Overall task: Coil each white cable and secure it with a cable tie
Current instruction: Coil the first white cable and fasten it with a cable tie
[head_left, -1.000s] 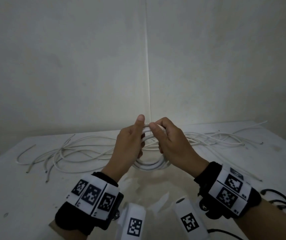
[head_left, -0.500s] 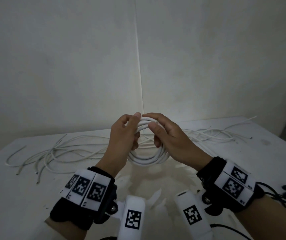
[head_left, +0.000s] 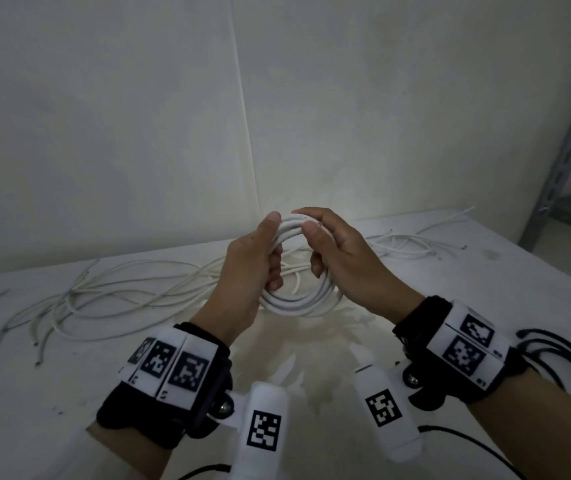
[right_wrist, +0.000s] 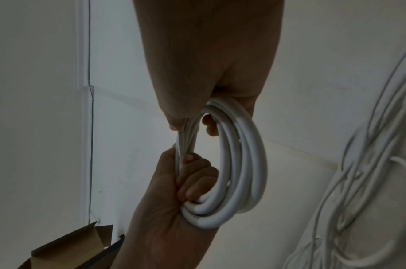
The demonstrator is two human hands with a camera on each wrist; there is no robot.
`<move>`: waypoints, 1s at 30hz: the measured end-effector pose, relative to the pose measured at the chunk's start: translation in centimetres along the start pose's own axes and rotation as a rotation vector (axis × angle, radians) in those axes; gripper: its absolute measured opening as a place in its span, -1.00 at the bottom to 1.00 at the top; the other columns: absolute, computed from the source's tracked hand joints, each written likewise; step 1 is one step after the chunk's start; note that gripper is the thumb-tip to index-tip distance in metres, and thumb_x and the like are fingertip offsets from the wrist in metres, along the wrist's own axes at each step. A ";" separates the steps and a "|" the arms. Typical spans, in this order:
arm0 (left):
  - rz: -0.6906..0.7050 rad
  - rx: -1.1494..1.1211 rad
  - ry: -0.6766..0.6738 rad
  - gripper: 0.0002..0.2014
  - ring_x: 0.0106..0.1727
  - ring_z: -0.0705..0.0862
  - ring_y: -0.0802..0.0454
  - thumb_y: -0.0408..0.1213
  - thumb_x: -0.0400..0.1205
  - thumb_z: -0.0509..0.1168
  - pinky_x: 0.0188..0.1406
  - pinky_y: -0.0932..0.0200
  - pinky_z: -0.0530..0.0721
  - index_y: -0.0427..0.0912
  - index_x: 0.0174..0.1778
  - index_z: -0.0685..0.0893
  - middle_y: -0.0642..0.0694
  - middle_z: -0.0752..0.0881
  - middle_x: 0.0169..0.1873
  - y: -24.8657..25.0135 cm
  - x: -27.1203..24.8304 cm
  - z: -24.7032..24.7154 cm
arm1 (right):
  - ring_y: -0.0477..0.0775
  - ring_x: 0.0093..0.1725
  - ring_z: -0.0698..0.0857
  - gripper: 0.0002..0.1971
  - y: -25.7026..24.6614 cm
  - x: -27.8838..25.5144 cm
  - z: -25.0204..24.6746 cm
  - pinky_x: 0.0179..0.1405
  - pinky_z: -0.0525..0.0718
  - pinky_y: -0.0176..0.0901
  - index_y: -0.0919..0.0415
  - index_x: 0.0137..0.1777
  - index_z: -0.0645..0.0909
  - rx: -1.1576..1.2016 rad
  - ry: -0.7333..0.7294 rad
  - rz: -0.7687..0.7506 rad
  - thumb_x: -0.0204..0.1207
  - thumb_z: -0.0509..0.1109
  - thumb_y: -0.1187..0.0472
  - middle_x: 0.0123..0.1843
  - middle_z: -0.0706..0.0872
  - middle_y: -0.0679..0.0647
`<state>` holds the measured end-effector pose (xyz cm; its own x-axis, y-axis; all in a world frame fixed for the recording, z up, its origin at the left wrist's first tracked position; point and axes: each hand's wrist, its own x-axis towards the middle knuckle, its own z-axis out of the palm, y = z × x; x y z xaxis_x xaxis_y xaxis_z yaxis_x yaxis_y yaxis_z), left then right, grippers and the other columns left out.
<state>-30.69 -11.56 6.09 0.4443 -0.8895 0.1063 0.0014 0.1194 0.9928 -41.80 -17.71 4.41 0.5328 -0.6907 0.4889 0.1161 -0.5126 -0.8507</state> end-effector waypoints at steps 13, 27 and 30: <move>-0.099 0.093 -0.247 -0.56 -0.70 0.23 0.14 -0.02 0.66 0.15 -0.70 0.34 0.34 -0.18 -0.49 0.39 0.06 0.27 -0.74 -1.7 -1.5 4.5 | -0.15 -0.41 0.51 -0.76 0.1 -5.0 -4.9 -0.29 0.49 -0.23 0.02 0.22 0.49 -0.113 0.037 0.163 0.67 0.07 0.04 -0.35 0.48 -0.07; -0.068 0.045 -0.154 -0.58 -0.71 0.24 0.15 -0.10 0.64 0.23 -0.71 0.29 0.29 -0.17 -0.52 0.40 0.07 0.31 -0.75 -3.8 -2.8 8.8 | -0.16 -0.12 0.61 -0.77 1.2 -11.5 -15.8 -0.28 0.50 -0.44 0.03 0.20 0.49 -0.476 0.142 0.413 0.60 0.21 0.01 -0.02 0.59 -0.11; -0.069 0.052 -0.165 -0.59 -0.70 0.25 0.14 -0.10 0.64 0.23 -0.73 0.30 0.29 -0.17 -0.52 0.41 0.06 0.33 -0.73 -4.5 -2.8 9.8 | -0.09 -0.13 0.58 -0.77 2.4 -13.2 -19.1 -0.27 0.48 -0.35 0.13 0.20 0.54 -0.616 0.166 0.522 0.60 0.26 0.08 0.00 0.59 0.00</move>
<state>-40.77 -13.93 1.91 0.2914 -0.9557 0.0412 -0.0215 0.0366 0.9991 -64.60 -19.59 -0.43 0.2542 -0.9593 0.1231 -0.6186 -0.2591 -0.7417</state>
